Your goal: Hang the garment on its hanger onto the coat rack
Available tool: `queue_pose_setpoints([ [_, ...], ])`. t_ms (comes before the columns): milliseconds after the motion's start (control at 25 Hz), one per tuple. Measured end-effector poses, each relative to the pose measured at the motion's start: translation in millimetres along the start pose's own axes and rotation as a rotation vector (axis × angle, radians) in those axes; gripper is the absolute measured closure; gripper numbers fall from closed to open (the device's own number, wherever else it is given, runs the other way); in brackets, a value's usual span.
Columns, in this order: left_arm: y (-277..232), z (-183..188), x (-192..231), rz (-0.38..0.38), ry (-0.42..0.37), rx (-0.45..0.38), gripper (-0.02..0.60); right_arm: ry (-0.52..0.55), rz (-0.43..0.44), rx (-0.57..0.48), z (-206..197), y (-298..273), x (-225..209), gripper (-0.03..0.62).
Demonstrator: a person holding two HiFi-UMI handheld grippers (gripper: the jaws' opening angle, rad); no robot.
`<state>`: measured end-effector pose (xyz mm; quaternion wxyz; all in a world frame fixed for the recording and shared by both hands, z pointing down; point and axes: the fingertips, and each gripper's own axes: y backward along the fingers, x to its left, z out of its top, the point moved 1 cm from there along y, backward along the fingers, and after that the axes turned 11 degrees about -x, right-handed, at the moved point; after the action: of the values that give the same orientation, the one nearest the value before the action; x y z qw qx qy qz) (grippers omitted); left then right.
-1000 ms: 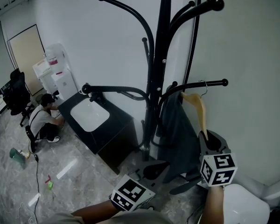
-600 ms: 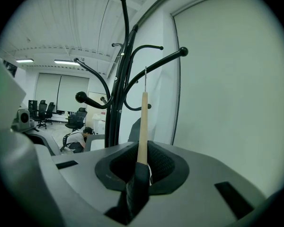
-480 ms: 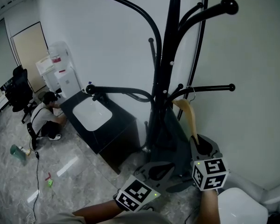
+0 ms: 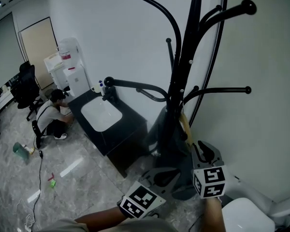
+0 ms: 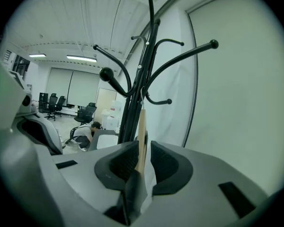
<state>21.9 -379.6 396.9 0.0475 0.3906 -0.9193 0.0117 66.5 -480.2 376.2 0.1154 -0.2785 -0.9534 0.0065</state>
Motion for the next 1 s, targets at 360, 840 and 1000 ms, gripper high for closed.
queue_pose_setpoints([
  [360,-8.6,6.1,-8.4,-0.034,-0.002,-0.009,0.577,-0.092,-0.02,-0.042,12.2,41.4,-1.7,0.531],
  [840,-3.5,4.1,-16.0,-0.036,-0.006,-0.007,0.577,-0.245,0.011,-0.04,-7.2,64.7,16.5,0.579],
  [1000,-0.2,3.7,-16.8,-0.031,-0.009,-0.008,0.577,-0.248,0.018,-0.04,-7.3,64.3,20.2,0.58],
])
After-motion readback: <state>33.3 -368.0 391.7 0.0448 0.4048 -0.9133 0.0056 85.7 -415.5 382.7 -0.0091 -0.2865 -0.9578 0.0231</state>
